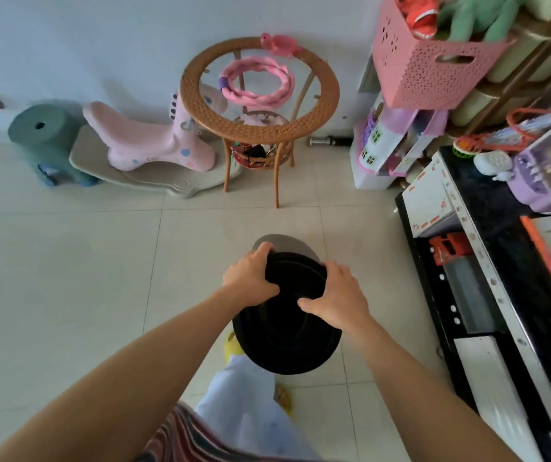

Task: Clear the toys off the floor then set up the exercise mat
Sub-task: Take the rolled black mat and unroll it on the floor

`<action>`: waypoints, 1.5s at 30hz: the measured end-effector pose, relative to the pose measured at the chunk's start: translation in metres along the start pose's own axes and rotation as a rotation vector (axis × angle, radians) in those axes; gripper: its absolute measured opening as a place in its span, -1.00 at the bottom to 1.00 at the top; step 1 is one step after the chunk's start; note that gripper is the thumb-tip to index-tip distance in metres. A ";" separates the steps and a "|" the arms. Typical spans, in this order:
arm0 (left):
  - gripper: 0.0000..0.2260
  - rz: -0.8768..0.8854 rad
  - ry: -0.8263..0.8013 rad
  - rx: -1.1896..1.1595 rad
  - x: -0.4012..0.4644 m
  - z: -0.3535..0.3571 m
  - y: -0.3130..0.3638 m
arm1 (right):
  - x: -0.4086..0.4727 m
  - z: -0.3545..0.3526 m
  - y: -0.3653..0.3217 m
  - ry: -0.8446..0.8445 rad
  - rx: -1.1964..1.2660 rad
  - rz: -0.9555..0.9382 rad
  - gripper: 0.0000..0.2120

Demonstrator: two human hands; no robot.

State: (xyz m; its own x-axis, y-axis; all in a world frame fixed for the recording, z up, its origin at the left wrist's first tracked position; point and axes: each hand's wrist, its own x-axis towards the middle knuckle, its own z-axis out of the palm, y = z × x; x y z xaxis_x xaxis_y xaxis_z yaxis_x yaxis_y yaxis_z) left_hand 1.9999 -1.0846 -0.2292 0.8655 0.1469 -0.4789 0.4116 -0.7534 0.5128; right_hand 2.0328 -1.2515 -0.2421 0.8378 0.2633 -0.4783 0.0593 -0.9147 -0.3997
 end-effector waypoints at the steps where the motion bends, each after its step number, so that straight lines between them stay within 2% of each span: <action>1: -0.49 -0.007 0.004 -0.011 -0.008 0.001 -0.006 | -0.007 0.005 -0.002 -0.006 0.013 -0.011 -0.25; 8: -0.47 -0.032 -0.001 -0.020 -0.062 0.000 -0.073 | -0.054 0.056 -0.043 -0.036 0.073 -0.047 -0.27; 13: -0.50 -0.024 -0.001 -0.066 -0.103 -0.014 -0.150 | -0.086 0.109 -0.103 -0.047 0.164 -0.049 -0.35; 20: -0.48 -0.017 0.004 -0.134 -0.162 -0.054 -0.277 | -0.136 0.203 -0.207 0.014 0.090 -0.049 -0.37; 24: -0.48 -0.030 0.018 -0.147 -0.195 -0.067 -0.322 | -0.163 0.236 -0.244 0.037 0.060 -0.050 -0.36; 31: -0.50 -0.051 0.159 -0.168 -0.241 -0.079 -0.356 | -0.193 0.247 -0.276 0.115 -0.066 -0.200 -0.43; 35: -0.49 -0.052 0.261 -0.148 -0.283 -0.077 -0.368 | -0.223 0.264 -0.282 0.140 -0.023 -0.263 -0.42; 45: -0.49 -0.106 0.142 -0.022 -0.396 0.011 -0.411 | -0.324 0.355 -0.235 -0.014 -0.001 -0.338 -0.46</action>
State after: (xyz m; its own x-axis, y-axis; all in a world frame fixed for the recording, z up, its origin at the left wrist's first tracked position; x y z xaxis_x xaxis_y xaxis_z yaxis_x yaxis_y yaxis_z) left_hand 1.4850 -0.8405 -0.2580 0.8478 0.3152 -0.4264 0.5077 -0.7147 0.4811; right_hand 1.5546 -1.0128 -0.2704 0.7631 0.5561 -0.3293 0.3332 -0.7751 -0.5368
